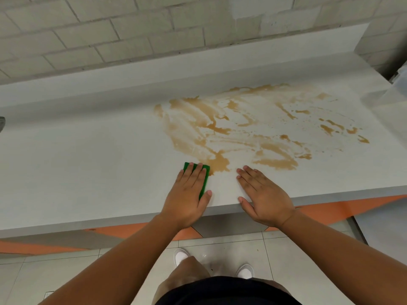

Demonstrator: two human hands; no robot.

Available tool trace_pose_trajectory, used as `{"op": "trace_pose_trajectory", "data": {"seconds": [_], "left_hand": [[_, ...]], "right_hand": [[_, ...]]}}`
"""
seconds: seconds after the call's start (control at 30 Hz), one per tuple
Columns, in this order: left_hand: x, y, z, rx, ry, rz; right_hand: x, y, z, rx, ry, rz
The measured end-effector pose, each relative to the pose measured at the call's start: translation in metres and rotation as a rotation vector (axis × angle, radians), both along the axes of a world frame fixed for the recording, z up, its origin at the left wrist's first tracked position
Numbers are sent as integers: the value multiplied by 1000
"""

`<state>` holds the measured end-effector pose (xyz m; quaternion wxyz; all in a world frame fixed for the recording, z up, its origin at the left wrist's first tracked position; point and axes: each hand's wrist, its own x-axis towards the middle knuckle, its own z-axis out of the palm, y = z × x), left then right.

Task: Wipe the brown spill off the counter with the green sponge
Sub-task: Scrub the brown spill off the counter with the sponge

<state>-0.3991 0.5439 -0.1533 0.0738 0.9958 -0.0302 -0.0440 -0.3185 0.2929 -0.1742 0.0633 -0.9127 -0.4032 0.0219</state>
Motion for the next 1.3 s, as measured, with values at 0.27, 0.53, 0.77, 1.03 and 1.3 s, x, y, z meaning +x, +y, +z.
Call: {"op": "trace_pose_trajectory", "data": {"seconds": [0.27,0.53,0.77,1.03,1.3], "left_hand": [[19,3,0,41,6,151],[-2,-11,2,-3,28,-100],[29,-10,2,18,4,95],[35,-52,-1,-14,17,-108],[53,-33,-1,43,2,19]], "right_hand": [[-1,0,0,5,-7,-4],[0,-1,2,7,-3,16],[4,-8,5,66,18,17],[10,-31,6,39,-70,-50],[10,-39,-4,-7,-65,-31]]}}
